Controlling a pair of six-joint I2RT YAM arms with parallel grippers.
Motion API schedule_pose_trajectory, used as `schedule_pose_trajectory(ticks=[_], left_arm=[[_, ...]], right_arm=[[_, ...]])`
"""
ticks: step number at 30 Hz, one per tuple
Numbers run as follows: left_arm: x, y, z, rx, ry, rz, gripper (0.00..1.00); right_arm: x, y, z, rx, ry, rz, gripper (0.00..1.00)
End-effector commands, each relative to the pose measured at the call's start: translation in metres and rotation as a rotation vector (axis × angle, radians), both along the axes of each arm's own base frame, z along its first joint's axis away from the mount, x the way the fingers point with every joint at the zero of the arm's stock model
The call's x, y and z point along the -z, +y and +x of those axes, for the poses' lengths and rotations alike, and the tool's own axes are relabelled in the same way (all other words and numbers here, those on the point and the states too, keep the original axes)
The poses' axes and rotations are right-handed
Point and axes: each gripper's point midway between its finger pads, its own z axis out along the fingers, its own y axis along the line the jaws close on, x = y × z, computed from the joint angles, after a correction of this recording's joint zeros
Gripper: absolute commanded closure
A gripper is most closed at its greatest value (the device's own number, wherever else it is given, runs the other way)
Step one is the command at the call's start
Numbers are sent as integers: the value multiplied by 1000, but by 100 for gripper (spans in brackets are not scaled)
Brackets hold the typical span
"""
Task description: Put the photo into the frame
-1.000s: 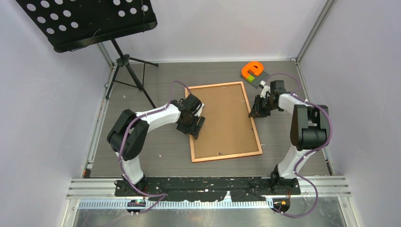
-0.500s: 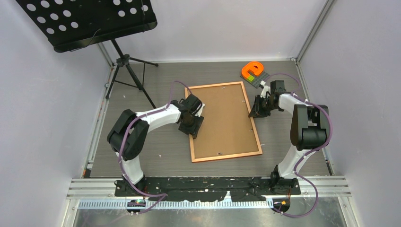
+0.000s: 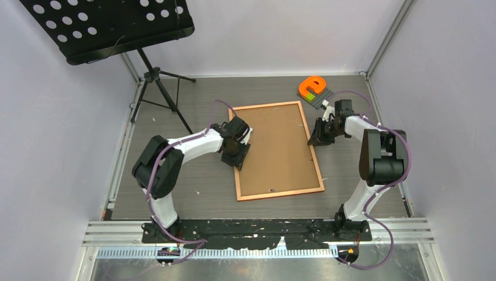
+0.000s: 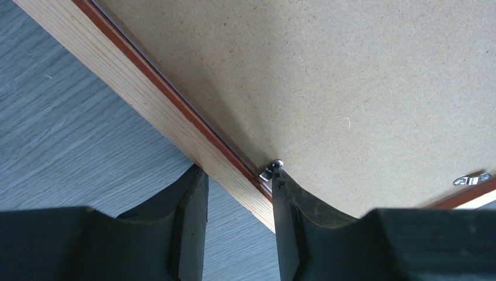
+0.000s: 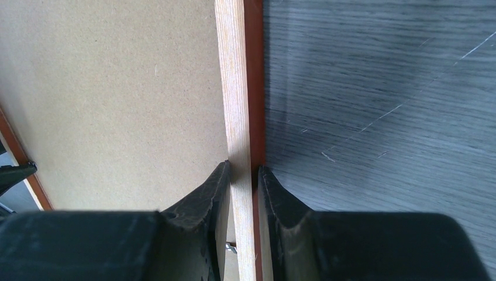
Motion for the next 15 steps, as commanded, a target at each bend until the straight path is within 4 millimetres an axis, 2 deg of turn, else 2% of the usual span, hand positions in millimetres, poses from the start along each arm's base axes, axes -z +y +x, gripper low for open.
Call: schedule_pose_trajectory(ticks=[1, 7, 15], left_arm=[[-4, -5, 6, 25, -49, -24, 62], [-6, -7, 6, 27, -48, -30, 61], [-10, -7, 9, 28, -58, -29, 47]], right_arm=[[-14, 7, 13, -14, -56, 52, 94], [-15, 7, 14, -15, -56, 52, 94], [-16, 7, 14, -15, -60, 52, 94]])
